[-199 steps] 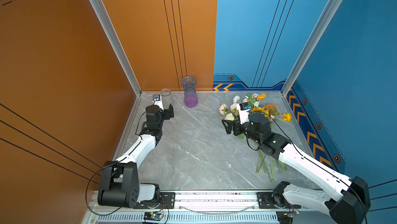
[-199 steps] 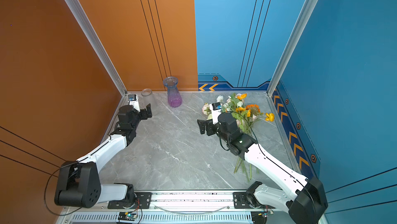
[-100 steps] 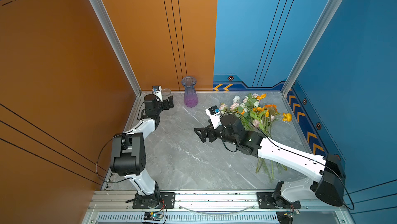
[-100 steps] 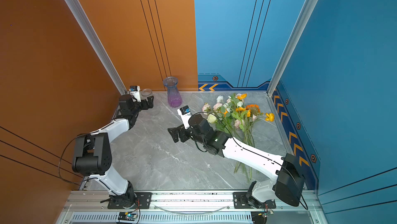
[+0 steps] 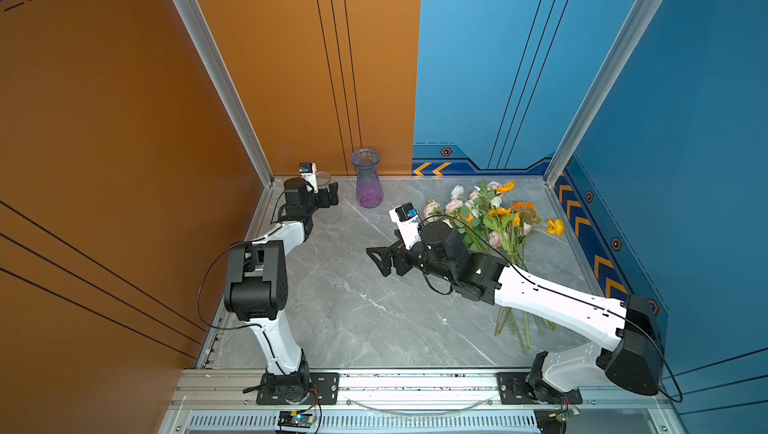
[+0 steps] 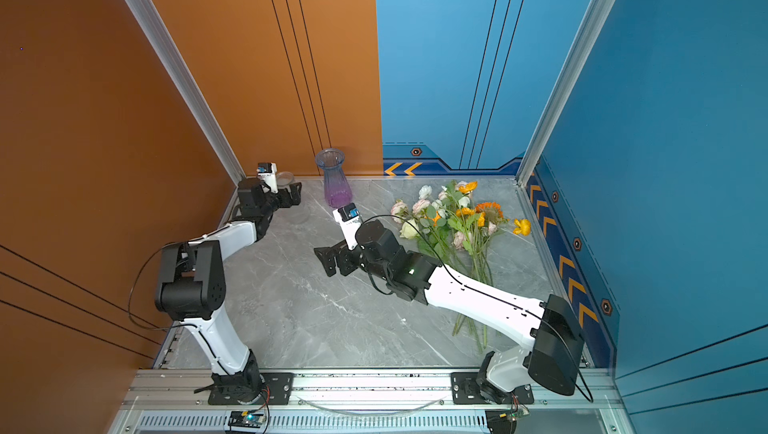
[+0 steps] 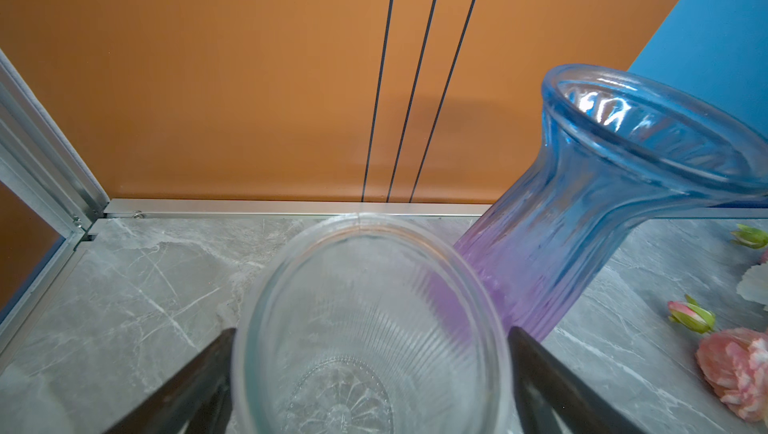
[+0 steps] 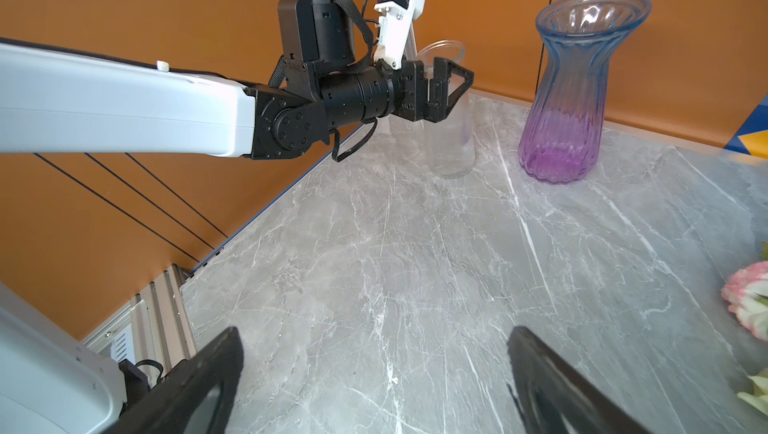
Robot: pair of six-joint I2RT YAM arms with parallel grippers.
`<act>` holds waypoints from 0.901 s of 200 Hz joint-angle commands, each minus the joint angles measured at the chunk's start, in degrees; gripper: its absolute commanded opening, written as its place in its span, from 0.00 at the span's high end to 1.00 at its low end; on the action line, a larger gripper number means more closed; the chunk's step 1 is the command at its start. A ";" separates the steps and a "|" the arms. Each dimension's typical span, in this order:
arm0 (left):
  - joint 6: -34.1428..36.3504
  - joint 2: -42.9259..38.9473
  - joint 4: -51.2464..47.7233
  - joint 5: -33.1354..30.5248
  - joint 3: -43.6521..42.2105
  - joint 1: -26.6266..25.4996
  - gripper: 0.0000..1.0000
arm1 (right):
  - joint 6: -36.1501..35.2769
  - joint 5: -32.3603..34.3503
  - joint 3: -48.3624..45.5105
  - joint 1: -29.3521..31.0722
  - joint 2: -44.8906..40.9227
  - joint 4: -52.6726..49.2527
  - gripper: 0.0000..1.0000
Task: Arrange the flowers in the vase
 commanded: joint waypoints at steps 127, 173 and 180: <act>3.12 -2.74 15.67 7.55 -6.77 0.66 0.39 | 0.29 -0.83 -0.86 0.16 2.42 -1.21 0.00; 3.03 -12.23 20.06 6.38 -15.50 -1.10 0.48 | 0.64 -0.22 -2.69 0.14 1.52 -0.12 0.00; 3.08 -14.41 20.12 5.69 -17.03 -2.05 0.49 | 0.57 0.38 -3.29 0.10 1.01 -0.04 0.00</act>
